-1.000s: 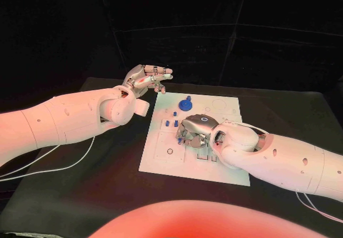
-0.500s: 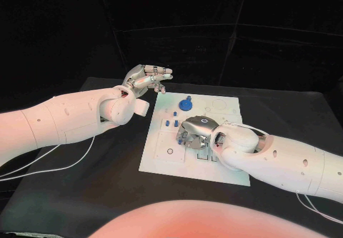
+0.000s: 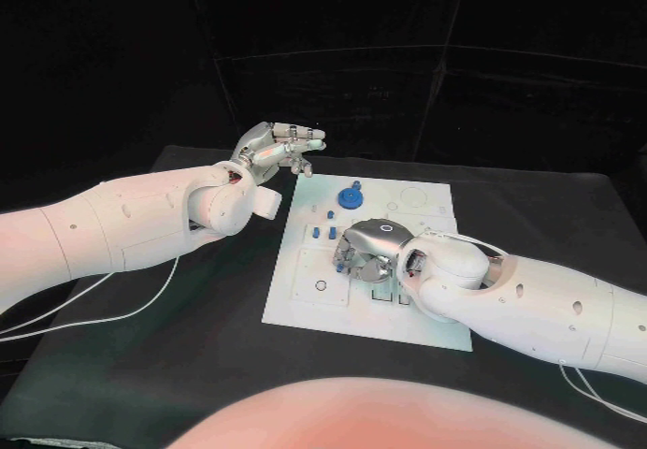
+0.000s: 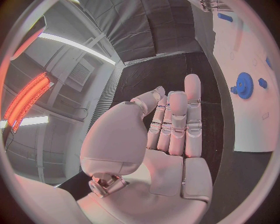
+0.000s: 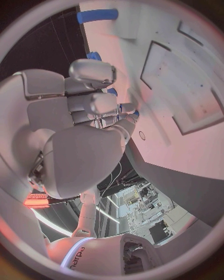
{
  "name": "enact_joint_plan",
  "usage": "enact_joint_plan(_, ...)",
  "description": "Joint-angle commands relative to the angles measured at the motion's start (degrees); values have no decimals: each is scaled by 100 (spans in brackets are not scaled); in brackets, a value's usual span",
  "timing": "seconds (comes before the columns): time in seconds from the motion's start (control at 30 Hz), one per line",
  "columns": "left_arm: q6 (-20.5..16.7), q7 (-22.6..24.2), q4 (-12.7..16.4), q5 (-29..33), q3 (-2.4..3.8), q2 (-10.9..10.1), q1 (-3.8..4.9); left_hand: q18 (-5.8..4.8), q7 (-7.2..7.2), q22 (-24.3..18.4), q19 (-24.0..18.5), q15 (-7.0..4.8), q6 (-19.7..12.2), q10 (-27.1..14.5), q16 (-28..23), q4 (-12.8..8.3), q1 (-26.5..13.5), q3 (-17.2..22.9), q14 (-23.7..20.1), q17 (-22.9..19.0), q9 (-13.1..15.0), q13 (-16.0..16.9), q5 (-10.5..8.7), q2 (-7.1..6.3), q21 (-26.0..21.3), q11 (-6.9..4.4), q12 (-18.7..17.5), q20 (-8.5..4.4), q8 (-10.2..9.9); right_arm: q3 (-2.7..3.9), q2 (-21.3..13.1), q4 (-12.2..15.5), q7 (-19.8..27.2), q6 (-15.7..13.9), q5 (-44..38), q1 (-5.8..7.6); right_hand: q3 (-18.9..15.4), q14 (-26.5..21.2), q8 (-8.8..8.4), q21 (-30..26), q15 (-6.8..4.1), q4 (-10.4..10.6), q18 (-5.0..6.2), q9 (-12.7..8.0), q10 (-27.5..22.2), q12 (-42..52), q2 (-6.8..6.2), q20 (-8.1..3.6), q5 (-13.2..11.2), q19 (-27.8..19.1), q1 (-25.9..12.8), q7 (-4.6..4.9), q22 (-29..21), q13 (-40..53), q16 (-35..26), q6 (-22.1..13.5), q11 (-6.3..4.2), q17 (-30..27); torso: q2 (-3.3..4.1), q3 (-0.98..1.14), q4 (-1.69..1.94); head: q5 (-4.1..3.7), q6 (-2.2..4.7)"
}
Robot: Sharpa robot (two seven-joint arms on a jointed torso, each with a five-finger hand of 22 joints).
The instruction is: Assemble the parts on the task board
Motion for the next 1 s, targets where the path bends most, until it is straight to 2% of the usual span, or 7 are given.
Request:
enact_joint_plan(0.03, 76, 7, 6, 24, 6, 2, 11, 76, 10, -5, -45, -15, -8, -36, -26, -21, 48, -15, -41, -4, -5, -2, 25, -13, -16, -4, 37, 11, 24, -3, 11, -13, -110, 200, -34, 1, 37, 53, 2, -18, 38, 28, -34, -27, -123, -62, -27, 20, 15, -20, -132, 57, -38, -17, 5, -134, 33, -39, -1, -3, 0, -5, 0)
enact_joint_plan(0.2, 79, -4, 6, 24, 6, 2, 11, 76, 10, -5, -45, -15, -8, -36, -26, -21, 48, -15, -41, -4, -5, -2, 25, -13, -16, -4, 37, 11, 24, -3, 27, -47, -255, 280, -72, 1, -15, 0, -5, -156, 131, 84, 11, -53, -546, -89, -191, 100, -19, -174, -329, 145, -218, -30, -59, -642, 144, -190, -2, -3, 2, -5, 0)
enact_joint_plan(0.33, 89, -18, 5, 24, 6, 3, 11, 76, 12, -8, -46, -13, -14, -44, -30, -23, 45, -21, -49, -17, -6, -3, 24, -16, -19, -1, 41, 12, 24, -3, 32, -59, -301, 219, -92, 1, -56, -36, 5, -254, 169, 74, 44, -44, -808, -64, -242, 144, -24, -273, -371, 173, -343, -26, -110, -875, 199, -301, -1, -2, 2, -3, 0)
enact_joint_plan(0.5, 100, -34, 6, 24, 5, 1, 11, 76, 13, -8, -47, -13, -15, -45, -27, -23, 45, -22, -48, -13, -6, -3, 24, -17, -20, -1, 41, 12, 24, -4, 26, -36, -281, 120, -100, 1, -72, -50, 9, -295, 180, 52, 58, -39, -897, -45, -253, 158, -23, -311, -366, 178, -394, -23, -131, -926, 212, -351, 1, 0, 4, -6, 0)
enact_joint_plan(0.7, 109, -41, 1, 24, 5, -1, 11, 76, 13, -8, -47, -13, -15, -45, -27, -23, 45, -22, -48, -13, -6, -3, 24, -17, -20, -1, 41, 12, 24, -4, -69, 80, -215, -149, -102, 0, -71, -57, 25, -312, 180, 37, 64, -31, -906, -16, -246, 162, 8, -326, -354, 174, -415, -17, -141, -912, 209, -374, 1, 5, -1, -7, 0)
enact_joint_plan(0.87, 118, -45, -3, 24, 5, -9, 10, 76, 13, -8, -47, -13, -15, -45, -27, -23, 45, -22, -48, -13, -6, -3, 24, -17, -20, -1, 41, 12, 24, -1, -371, 351, -217, -406, -103, 1, -80, -66, 30, -328, 178, 17, 69, -26, -910, 17, -264, 164, 48, -338, -349, 169, -436, -13, -159, -903, 206, -412, -6, 4, -7, -17, 9)
enact_joint_plan(1.0, 122, -47, -6, 24, 5, -23, 10, 76, 13, -8, -47, -13, -15, -45, -27, -23, 45, -22, -48, -13, -6, -3, 24, -17, -20, -1, 41, 12, 24, 9, -774, 664, -289, -508, 35, 68, -183, -83, 25, -373, 180, 17, 82, -26, -995, 54, -351, 166, 31, -373, -419, 162, -489, -14, -193, -922, 205, -482, -11, -2, -14, -82, 61)
